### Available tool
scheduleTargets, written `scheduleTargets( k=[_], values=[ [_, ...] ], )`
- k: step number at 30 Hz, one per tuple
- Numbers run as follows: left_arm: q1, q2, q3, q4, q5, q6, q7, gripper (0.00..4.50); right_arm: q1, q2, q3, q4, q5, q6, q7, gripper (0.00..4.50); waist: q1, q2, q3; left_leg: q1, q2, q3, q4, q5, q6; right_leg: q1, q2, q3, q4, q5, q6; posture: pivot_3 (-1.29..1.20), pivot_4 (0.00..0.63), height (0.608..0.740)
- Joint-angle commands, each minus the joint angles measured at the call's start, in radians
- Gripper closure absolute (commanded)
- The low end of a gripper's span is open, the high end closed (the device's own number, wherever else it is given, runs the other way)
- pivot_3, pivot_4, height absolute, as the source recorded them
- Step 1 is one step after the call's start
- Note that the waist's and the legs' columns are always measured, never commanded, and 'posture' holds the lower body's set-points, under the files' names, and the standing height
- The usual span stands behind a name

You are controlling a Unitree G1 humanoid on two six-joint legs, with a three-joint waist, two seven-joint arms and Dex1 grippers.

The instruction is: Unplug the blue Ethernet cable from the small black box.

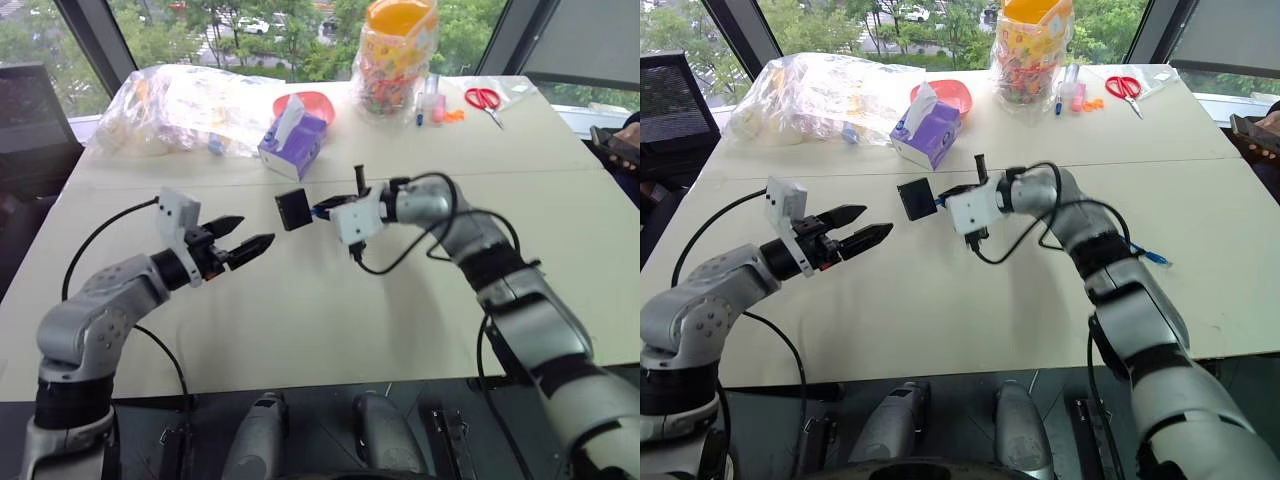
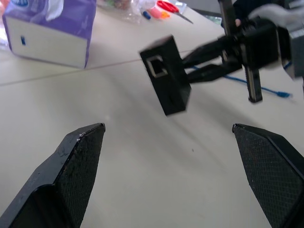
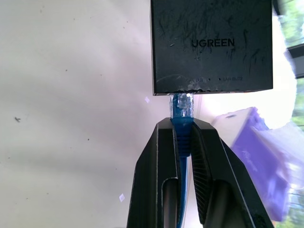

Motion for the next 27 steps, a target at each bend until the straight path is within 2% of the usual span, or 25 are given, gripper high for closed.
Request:
scheduleTargets(
  k=[1,7,13,16,18,24,27],
  values=[
    [-0.063,0.001,-0.029,0.032,-0.005,0.005,-0.042,0.00,0.125,0.002,-0.041,-0.290,-0.044,0.039,-0.105,4.42,-0.001,0.000,0.000,0.000,0.000,0.000,0.000,0.000,0.000,-0.001,0.000,0.000,0.001,0.000,0.000,0.00,0.150,0.726],
    [-0.124,-0.015,-0.073,0.084,0.001,0.010,-0.086,0.00,0.226,0.015,-0.035,-0.465,-0.100,0.132,-0.149,4.42,0.000,0.000,0.000,0.001,0.000,0.000,0.002,0.001,0.000,0.000,0.000,0.001,0.003,-0.002,-0.003,0.00,0.150,0.726],
    [-0.151,-0.025,-0.094,0.109,0.011,0.003,-0.115,0.00,0.186,0.003,-0.028,-0.446,-0.102,0.139,-0.164,4.42,0.002,-0.001,0.000,0.002,0.000,0.000,0.004,0.001,0.000,0.002,0.000,0.001,0.003,-0.002,-0.004,0.00,0.150,0.726],
    [-0.157,-0.028,-0.087,0.107,0.008,0.005,-0.118,0.75,0.178,-0.003,-0.022,-0.438,-0.101,0.133,-0.162,4.50,0.001,-0.001,0.000,0.002,0.000,0.000,0.004,0.001,0.000,0.002,0.000,0.001,0.003,-0.002,-0.004,0.00,0.150,0.726],
    [-0.159,-0.028,-0.086,0.104,0.008,0.007,-0.118,1.44,0.173,-0.013,-0.017,-0.422,-0.103,0.123,-0.161,4.50,0.001,-0.001,0.000,0.002,0.000,0.000,0.003,0.001,0.000,0.002,0.000,0.001,0.003,-0.002,-0.004,0.00,0.150,0.726],
    [-0.149,-0.021,-0.071,0.087,-0.001,0.010,-0.122,3.95,0.155,-0.034,-0.008,-0.375,-0.111,0.097,-0.166,4.50,0.001,-0.001,0.000,0.002,0.000,0.000,0.003,0.001,0.000,0.002,0.000,0.001,0.003,-0.002,-0.004,0.00,0.150,0.726],
    [-0.144,-0.019,-0.071,0.087,0.005,0.007,-0.123,4.03,0.148,-0.035,-0.006,-0.364,-0.087,0.089,-0.146,4.50,0.000,-0.001,0.000,0.002,0.000,0.000,0.003,0.001,0.000,0.002,0.000,0.001,0.003,-0.002,-0.004,0.00,0.150,0.726]
  ],
)
